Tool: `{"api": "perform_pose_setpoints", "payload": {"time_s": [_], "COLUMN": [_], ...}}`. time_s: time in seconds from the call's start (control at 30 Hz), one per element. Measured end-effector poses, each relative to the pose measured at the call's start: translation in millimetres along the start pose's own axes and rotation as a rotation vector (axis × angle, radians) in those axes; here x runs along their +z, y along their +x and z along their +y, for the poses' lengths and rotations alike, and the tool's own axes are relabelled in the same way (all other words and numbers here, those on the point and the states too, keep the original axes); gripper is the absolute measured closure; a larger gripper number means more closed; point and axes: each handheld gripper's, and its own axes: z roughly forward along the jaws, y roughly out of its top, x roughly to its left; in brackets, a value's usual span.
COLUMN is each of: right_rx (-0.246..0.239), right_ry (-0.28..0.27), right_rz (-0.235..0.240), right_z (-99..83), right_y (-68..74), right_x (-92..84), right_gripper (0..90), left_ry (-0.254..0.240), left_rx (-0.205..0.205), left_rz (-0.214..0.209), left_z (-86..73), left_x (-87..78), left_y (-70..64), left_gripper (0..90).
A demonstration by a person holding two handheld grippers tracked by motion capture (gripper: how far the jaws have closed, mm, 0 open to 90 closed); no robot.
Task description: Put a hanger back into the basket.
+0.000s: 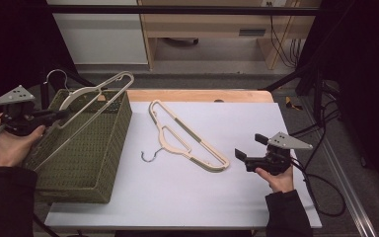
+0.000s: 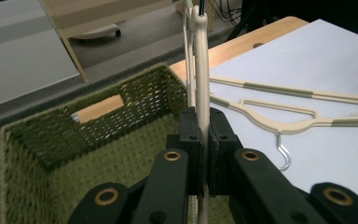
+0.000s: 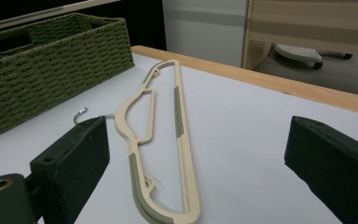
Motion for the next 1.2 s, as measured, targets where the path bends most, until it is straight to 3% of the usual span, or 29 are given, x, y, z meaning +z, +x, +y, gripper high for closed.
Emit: {"api": "perform_pose_setpoints", "payload": {"time_s": [0.27,0.73,0.87,0.97,1.2], "right_rx": [-0.005,-0.007,-0.007,-0.008,-0.006], "right_ry": [0.008,0.012,0.015,0.014,0.018], "right_rz": [-0.002,-0.002,-0.004,-0.003,-0.005], "right_z": [-0.6,-1.1,-1.6,-1.6,-2.5], "right_y": [0.3,0.1,0.4,0.1,1.0], "right_x": [1.5,1.7,2.7,2.5,4.3], "right_gripper": [6.9,6.9,6.8,6.8,6.8], "left_ry": [0.029,0.057,0.065,0.095,0.110], "left_rx": [-0.026,-0.050,-0.057,-0.049,-0.054], "left_rz": [0.016,-0.006,-0.005,0.019,0.028], "left_z": [-18.4,-42.3,-47.8,-53.3,-70.5], "left_x": [4.5,10.2,8.8,11.9,30.8], "left_y": [16.9,28.7,30.4,30.2,23.3], "left_gripper": [86.5,86.5,86.5,86.5,86.5]}}
